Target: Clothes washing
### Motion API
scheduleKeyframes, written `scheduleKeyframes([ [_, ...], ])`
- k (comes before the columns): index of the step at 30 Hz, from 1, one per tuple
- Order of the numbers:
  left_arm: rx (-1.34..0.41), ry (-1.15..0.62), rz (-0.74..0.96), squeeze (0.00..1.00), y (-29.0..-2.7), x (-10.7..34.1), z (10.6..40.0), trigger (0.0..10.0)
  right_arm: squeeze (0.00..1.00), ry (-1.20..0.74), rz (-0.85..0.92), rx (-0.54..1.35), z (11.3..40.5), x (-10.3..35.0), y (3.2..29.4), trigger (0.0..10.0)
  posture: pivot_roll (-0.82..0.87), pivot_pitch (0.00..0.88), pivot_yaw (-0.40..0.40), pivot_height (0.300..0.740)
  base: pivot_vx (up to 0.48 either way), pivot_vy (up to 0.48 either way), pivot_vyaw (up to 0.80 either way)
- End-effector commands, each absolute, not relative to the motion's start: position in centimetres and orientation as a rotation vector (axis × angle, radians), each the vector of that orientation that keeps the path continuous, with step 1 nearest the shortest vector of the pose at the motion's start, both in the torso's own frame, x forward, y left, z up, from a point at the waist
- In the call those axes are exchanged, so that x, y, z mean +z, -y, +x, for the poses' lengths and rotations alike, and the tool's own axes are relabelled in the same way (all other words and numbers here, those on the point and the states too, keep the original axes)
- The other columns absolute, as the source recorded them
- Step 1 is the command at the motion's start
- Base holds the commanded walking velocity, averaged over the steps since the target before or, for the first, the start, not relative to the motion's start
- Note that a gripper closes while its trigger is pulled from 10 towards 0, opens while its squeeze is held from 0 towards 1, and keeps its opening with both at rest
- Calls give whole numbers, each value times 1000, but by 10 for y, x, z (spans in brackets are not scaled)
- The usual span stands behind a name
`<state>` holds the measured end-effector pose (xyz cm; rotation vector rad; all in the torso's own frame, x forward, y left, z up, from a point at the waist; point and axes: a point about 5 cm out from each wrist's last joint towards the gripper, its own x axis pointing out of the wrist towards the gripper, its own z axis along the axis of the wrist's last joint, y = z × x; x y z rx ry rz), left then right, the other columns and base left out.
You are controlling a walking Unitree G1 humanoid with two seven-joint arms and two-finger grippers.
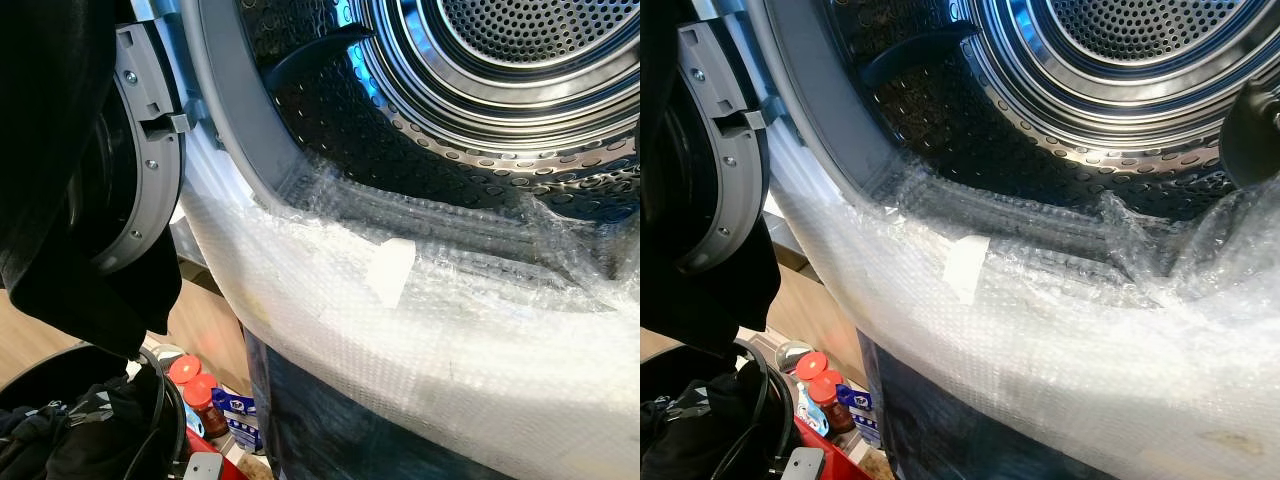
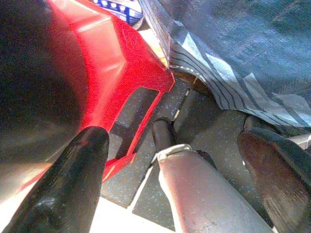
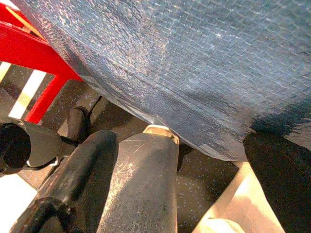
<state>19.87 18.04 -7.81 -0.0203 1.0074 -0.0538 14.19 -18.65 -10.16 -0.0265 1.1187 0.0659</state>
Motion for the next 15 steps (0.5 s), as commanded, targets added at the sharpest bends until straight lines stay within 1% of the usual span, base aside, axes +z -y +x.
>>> scheduleKeyframes([
  [1, -252, -1003, 160, 0, -143, -89, 179, 10000, 0, -1006, 63, 26, 180, -85, 191, 10000, -53, 0, -6, 740, 0, 0, 0],
  [4, -281, -986, 182, 0, -138, -87, 183, 10000, 0, -1011, 41, 44, 181, -85, 191, 10000, -32, 0, -36, 740, 0, 0, 0],
  [6, -271, -967, 174, 0, -136, -85, 188, 10000, 0, -1010, 30, 62, 183, -84, 191, 10000, -22, 0, -51, 740, 0, 0, 0],
  [8, -245, -973, 163, 0, -138, -85, 187, 10000, 0, -1006, 15, 76, 185, -83, 189, 10000, -26, 0, -48, 740, 0, 0, 0],
  [11, -250, -990, 173, 0, -140, -87, 183, 10000, 0, -1000, 1, 84, 189, -81, 189, 10000, -37, 0, -33, 740, 0, 0, 0],
  [15, -252, -992, 176, 0, -141, -87, 183, 10000, 0, -998, -1, 84, 190, -81, 189, 10000, -38, 0, -32, 740, 0, 0, 0],
])
